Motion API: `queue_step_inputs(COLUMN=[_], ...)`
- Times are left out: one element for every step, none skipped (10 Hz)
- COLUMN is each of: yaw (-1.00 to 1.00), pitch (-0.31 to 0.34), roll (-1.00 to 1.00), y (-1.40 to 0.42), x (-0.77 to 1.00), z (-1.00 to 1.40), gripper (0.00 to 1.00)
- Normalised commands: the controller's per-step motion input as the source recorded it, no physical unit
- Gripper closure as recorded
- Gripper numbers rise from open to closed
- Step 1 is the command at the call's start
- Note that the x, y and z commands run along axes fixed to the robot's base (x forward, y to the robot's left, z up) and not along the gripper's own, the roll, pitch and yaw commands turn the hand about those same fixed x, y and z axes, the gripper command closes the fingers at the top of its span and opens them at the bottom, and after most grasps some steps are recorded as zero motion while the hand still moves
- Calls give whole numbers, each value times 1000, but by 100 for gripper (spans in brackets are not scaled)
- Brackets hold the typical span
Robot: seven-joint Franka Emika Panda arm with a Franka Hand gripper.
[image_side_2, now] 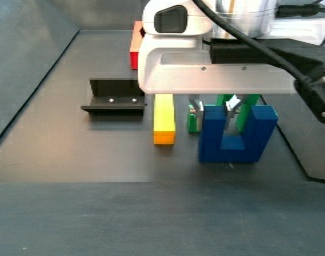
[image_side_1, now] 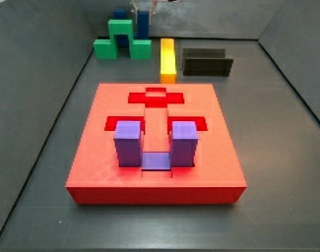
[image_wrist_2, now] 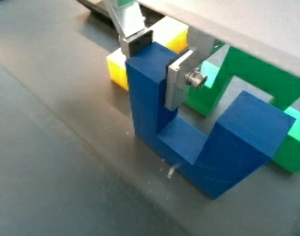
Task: Pick up the blue object. Move up. Move to above the board. Insert the blue object.
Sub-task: Pick up the blue object.
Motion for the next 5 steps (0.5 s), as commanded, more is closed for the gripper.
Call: queue_step_inputs(yaw=[0, 0, 0, 0, 0], pitch=[0, 0, 0, 0, 0], roll=[0, 0, 0, 0, 0], y=[0, 0, 0, 0, 0], x=[0, 0, 0, 0, 0], z=[0, 0, 0, 0, 0], gripper=[100, 100, 100, 100, 100])
